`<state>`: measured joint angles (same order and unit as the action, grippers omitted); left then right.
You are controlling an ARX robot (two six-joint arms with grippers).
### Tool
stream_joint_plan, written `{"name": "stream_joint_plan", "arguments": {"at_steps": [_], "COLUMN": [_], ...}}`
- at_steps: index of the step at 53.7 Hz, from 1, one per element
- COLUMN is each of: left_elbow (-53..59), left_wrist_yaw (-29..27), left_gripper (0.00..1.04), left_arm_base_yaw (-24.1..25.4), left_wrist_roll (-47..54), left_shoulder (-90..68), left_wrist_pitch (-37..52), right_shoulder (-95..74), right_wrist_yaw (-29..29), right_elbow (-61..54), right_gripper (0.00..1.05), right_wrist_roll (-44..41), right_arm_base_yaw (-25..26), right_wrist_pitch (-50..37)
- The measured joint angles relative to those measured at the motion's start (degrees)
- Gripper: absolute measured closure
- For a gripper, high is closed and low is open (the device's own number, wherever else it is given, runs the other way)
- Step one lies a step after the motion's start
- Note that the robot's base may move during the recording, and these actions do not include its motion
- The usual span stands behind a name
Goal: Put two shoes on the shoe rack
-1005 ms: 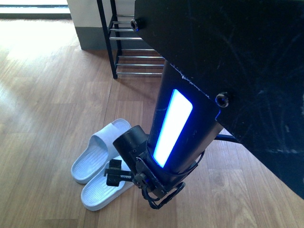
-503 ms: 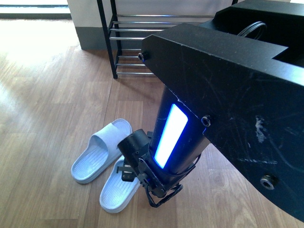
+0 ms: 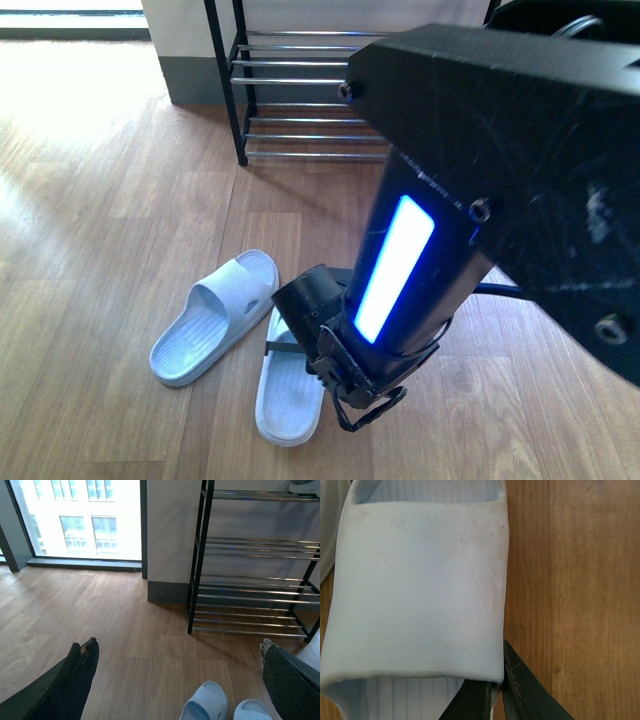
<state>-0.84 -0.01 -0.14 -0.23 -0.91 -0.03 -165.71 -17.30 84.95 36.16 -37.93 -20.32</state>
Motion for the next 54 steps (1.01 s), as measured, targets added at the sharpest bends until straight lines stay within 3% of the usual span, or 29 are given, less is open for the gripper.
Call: {"name": "stream_joint_plan", "arguments": {"at_steps": [11, 29, 54], "left_elbow": [0.00, 0.00, 0.00], "left_wrist_yaw": [0.00, 0.00, 0.00], "left_gripper": [0.09, 0.09, 0.09], "left_arm_base_yaw": [0.00, 0.00, 0.00], "left_wrist_roll": [0.00, 0.00, -0.02], "left_shoulder": [0.00, 0.00, 0.00], "left_wrist_pitch": [0.00, 0.00, 0.00], "right_shoulder": [13.77, 45.42, 76.46], "right_wrist_yaw": [-0.07, 5.42, 13.88], "right_elbow": [-12.17, -38.56, -59.19], "right_gripper": [1.03, 1.03, 1.03], "right_wrist_roll": [-2.67, -10.43, -16.59], "right_arm_base_yaw": [6.43, 24.09, 31.89], "right_wrist_pitch": [-7.28, -16.24, -16.04]}}
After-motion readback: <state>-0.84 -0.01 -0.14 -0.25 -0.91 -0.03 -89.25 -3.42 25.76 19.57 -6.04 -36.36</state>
